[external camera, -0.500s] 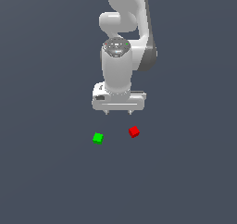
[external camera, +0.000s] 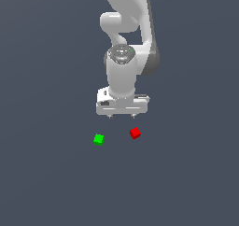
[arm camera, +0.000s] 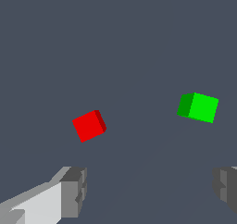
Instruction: Stack the red cube on top of the green cube.
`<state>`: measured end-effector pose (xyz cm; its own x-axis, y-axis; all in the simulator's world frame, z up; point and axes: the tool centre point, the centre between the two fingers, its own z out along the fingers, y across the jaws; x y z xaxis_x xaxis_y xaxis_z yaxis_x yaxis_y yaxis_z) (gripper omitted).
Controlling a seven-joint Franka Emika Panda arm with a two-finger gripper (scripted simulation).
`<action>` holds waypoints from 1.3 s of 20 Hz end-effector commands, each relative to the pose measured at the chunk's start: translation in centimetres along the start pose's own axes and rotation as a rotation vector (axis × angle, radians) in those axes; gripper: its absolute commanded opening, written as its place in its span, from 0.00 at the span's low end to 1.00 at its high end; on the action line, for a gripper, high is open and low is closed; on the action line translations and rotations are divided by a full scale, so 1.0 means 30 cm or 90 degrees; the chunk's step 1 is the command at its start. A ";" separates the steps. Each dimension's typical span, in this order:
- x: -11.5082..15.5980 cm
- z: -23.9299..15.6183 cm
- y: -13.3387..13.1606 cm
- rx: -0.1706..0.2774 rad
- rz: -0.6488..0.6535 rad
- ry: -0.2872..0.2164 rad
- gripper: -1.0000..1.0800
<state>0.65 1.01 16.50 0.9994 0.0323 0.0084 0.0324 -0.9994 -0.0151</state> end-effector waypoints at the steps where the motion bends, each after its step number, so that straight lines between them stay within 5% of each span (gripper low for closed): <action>1: 0.009 0.036 -0.026 0.000 -0.029 -0.001 0.96; 14: 0.043 0.289 -0.213 -0.006 -0.244 -0.006 0.96; 26: 0.039 0.350 -0.234 -0.008 -0.267 -0.008 0.96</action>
<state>1.73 8.21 6.57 0.8999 0.4360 0.0004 0.4360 -0.8999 -0.0009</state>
